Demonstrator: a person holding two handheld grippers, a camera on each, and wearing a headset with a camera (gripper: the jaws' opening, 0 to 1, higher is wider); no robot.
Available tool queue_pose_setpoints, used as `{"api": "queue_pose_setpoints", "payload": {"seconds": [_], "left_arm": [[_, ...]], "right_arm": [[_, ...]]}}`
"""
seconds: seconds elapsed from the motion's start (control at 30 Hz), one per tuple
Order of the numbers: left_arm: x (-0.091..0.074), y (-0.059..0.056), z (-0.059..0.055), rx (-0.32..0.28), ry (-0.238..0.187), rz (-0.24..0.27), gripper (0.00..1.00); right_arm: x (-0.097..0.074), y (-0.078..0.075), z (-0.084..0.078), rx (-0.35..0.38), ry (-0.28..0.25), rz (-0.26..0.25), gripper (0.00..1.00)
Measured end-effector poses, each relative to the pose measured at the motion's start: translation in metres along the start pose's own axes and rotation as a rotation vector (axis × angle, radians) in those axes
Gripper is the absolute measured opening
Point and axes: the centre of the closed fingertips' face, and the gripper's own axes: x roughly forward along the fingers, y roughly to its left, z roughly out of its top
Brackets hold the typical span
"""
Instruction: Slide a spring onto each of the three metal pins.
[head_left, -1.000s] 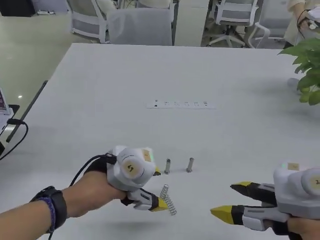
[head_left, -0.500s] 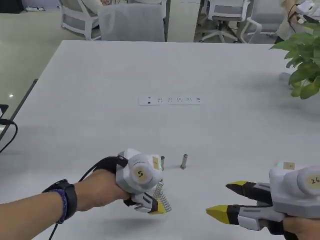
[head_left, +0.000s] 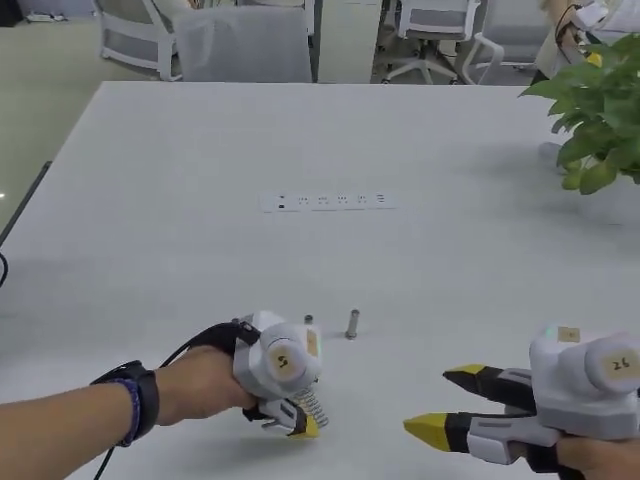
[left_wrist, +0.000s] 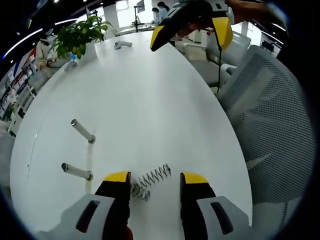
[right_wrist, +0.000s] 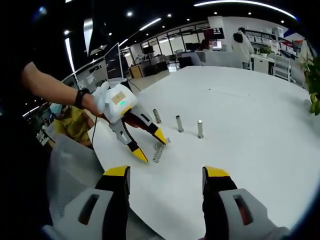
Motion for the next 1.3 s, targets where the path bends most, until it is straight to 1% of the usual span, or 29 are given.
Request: {"api": "queue_pose_setpoints", "payload": {"seconds": [0.13, 0.23, 0.4, 0.47, 0.53, 0.7, 0.8, 0.97, 1.13, 1.23, 1.3], "left_arm": [[0.006, -0.002, -0.004, 0.05, 0.034, -0.015, 0.3], [0.008, -0.002, -0.003, 0.056, 0.037, -0.015, 0.26], [0.013, -0.005, 0.001, 0.067, 0.041, -0.014, 0.2], [0.015, -0.006, 0.003, 0.066, 0.04, -0.01, 0.14], [0.016, -0.006, 0.004, 0.047, 0.035, -0.006, 0.11], [0.02, -0.007, 0.01, 0.033, 0.03, 0.011, 0.07], [0.021, -0.008, 0.013, 0.024, 0.023, 0.018, 0.06], [0.022, -0.007, 0.013, 0.013, 0.019, 0.026, 0.06], [0.023, -0.008, 0.016, -0.011, 0.009, 0.028, 0.06], [0.023, -0.01, 0.019, -0.007, 0.002, 0.023, 0.04], [0.021, -0.01, 0.019, -0.004, -0.001, 0.018, 0.07]], "right_arm": [[-0.001, -0.002, 0.0, 0.003, -0.003, -0.004, 0.56], [-0.002, -0.003, 0.002, 0.011, -0.012, -0.006, 0.56], [-0.001, -0.003, 0.001, 0.013, -0.012, -0.004, 0.55], [-0.001, -0.002, 0.001, 0.015, -0.013, -0.003, 0.55], [-0.001, -0.001, 0.001, 0.017, -0.014, -0.003, 0.55], [0.0, 0.001, -0.002, 0.02, -0.012, 0.002, 0.55], [0.0, 0.002, -0.003, 0.022, -0.011, 0.002, 0.55], [0.001, 0.003, -0.004, 0.026, -0.01, 0.002, 0.54], [0.001, 0.003, -0.003, 0.027, -0.012, 0.003, 0.54], [0.001, 0.003, -0.003, 0.027, -0.011, 0.003, 0.54], [0.002, 0.003, -0.003, 0.026, -0.012, 0.004, 0.54]]}}
